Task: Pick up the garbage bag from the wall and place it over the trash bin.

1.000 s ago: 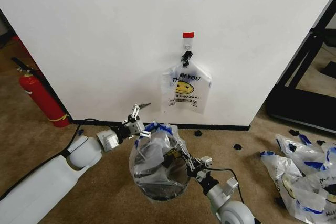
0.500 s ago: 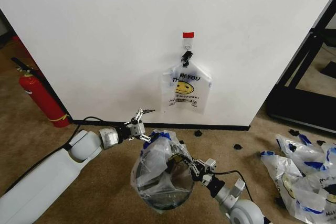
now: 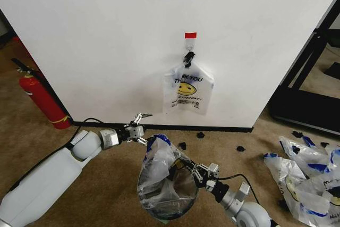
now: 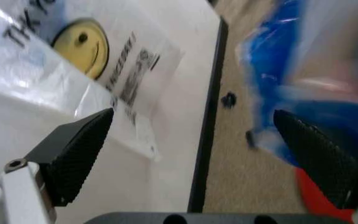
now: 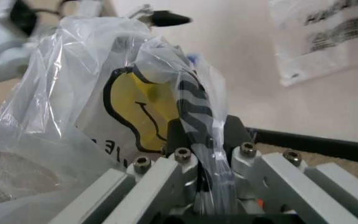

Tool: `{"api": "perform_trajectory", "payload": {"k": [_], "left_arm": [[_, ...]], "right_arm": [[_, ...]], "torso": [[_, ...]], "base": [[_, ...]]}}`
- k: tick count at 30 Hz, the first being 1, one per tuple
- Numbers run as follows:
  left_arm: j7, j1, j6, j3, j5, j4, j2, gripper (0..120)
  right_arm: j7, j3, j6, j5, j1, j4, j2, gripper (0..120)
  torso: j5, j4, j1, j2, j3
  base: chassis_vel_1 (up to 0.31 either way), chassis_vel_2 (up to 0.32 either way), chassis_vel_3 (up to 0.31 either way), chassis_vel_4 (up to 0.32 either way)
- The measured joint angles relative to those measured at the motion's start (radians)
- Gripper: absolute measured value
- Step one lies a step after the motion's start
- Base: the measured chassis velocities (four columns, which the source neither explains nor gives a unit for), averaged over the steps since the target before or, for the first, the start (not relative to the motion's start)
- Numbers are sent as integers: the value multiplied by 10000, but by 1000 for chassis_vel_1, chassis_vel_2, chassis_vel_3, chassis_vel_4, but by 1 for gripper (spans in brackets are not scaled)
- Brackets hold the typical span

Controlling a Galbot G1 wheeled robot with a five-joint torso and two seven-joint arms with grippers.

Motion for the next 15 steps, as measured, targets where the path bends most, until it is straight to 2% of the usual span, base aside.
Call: {"api": "perform_trajectory", "payload": {"k": [8, 11, 15], "left_arm": [[45, 201, -343, -580, -1003, -403, -17, 100], [-20, 325, -350, -791, -1336, -415, -65, 100], [-605, 586, -320, -1034, -1701, -417, -155, 100]], "right_arm": [[2102, -325, 30, -33, 229, -99, 377, 0], [3428, -577, 4, 97, 362, -109, 620, 0], [4288, -725, 68, 248, 482, -148, 894, 0]], "torso": [[0, -1, 0, 0, 0], [0, -1, 0, 0, 0], [0, -1, 0, 0, 2]], "base": [[0, 0, 0, 0], [0, 0, 0, 0], [0, 0, 0, 0]]}}
